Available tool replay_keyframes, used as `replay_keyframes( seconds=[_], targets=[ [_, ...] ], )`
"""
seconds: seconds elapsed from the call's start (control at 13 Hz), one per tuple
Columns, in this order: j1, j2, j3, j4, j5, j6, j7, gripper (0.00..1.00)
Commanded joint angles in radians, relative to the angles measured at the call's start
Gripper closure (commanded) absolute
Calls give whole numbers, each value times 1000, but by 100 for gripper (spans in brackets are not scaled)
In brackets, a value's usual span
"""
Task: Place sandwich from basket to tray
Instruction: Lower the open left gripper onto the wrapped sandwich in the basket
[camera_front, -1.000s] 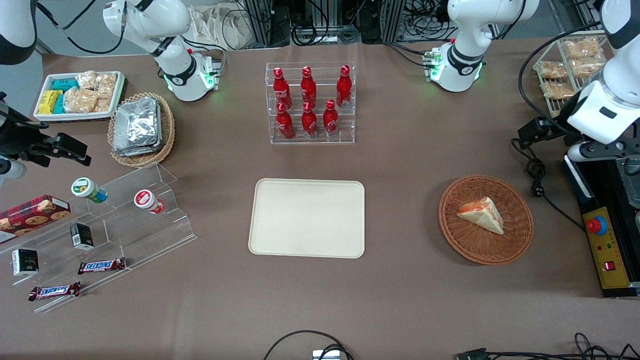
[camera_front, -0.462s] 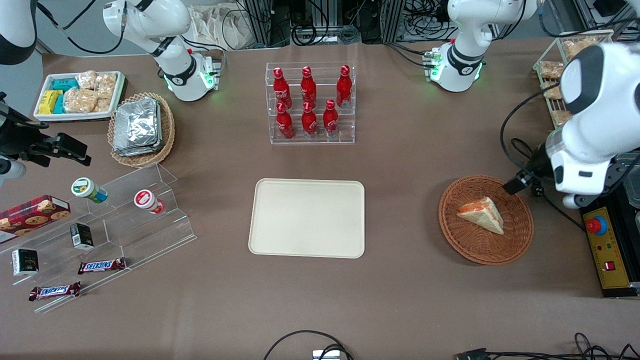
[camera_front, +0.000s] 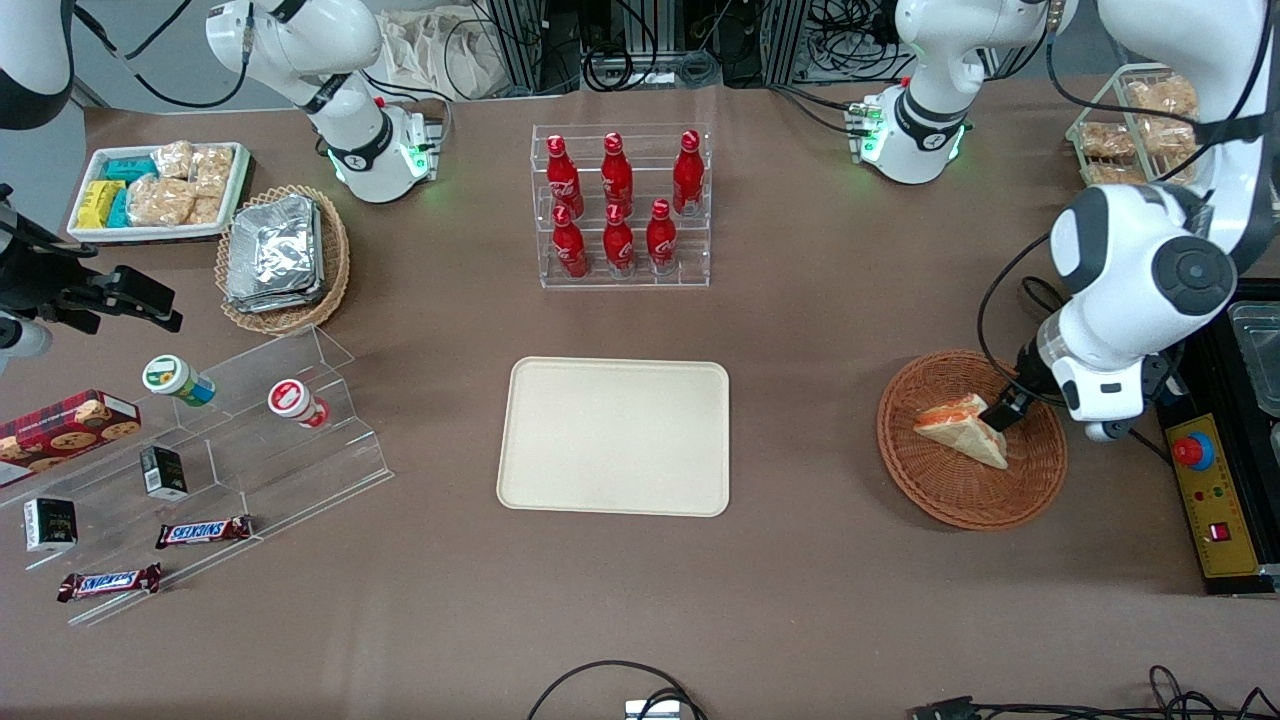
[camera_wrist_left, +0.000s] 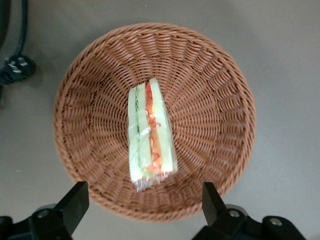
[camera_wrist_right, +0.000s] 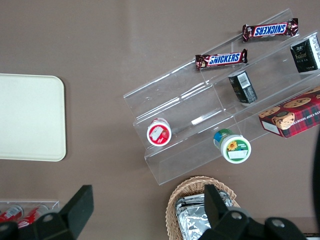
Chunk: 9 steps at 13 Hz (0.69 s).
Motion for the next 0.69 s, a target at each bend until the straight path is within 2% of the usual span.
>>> replay_keyframes(
  seconds=[0.0,0.38,0.46,0.54,0.62],
  targets=[
    [1,59,-6,-56,4,144,-52,0],
    [-2,143,-6,-84,3,285,-61,0],
    [-4,152,-6,-82,3,293,-61,5],
    [-2,152,-6,-82,4,293,-63,35],
    [-2,151,-6,-82,6,293,-48,79]
  ],
)
